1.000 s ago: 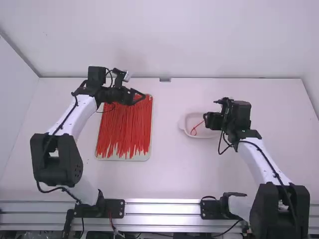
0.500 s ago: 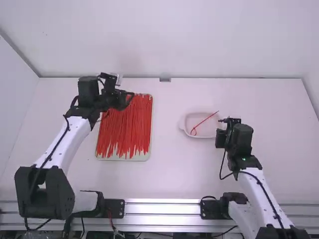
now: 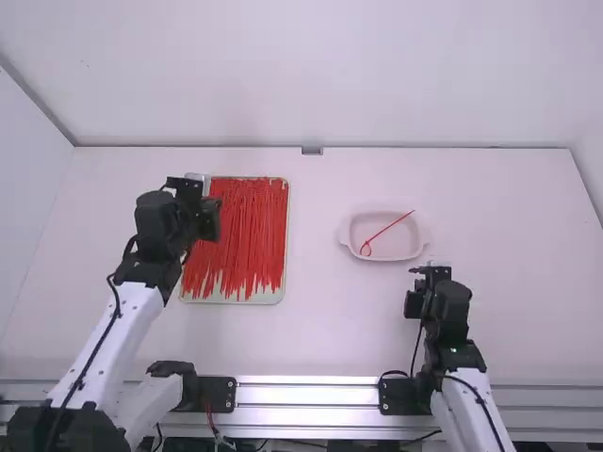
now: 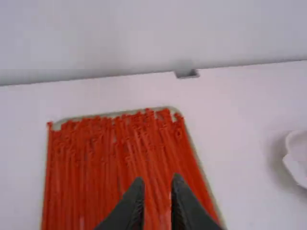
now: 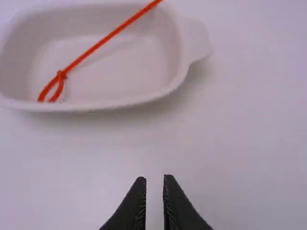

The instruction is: Fasten the cable tie

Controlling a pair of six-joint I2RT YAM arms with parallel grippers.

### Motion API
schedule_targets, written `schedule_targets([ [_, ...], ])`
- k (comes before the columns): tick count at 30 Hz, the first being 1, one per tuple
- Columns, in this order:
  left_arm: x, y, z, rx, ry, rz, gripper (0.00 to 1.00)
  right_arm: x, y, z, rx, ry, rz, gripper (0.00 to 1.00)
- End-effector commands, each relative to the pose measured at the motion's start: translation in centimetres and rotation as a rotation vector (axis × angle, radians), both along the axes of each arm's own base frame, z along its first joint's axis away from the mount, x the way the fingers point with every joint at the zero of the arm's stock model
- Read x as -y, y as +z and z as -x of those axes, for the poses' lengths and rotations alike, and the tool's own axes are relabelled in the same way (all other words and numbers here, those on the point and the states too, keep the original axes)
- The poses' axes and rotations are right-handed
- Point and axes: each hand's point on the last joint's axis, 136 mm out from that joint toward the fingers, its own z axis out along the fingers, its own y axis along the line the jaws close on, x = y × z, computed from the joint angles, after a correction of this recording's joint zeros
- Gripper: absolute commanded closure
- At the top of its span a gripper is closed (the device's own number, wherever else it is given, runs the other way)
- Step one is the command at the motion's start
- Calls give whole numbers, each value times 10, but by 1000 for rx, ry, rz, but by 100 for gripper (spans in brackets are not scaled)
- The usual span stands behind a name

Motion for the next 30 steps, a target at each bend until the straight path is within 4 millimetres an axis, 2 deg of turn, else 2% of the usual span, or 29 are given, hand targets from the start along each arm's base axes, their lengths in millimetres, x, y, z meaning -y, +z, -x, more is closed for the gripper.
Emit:
schedule_targets([
  [1,-19,-5,11,16,100,-52,91,1,-9,6,4,-8,1,95],
  [5,-33,-19,28,15,178,-90,100,1,6,0,78,-8,1,100],
  [16,-36,-66,73,15,192,-97,100,1,51,-11,281,-8,0,100],
  [30,-36,-119,103,15,192,-97,100,1,91,-13,458,-8,-1,100],
])
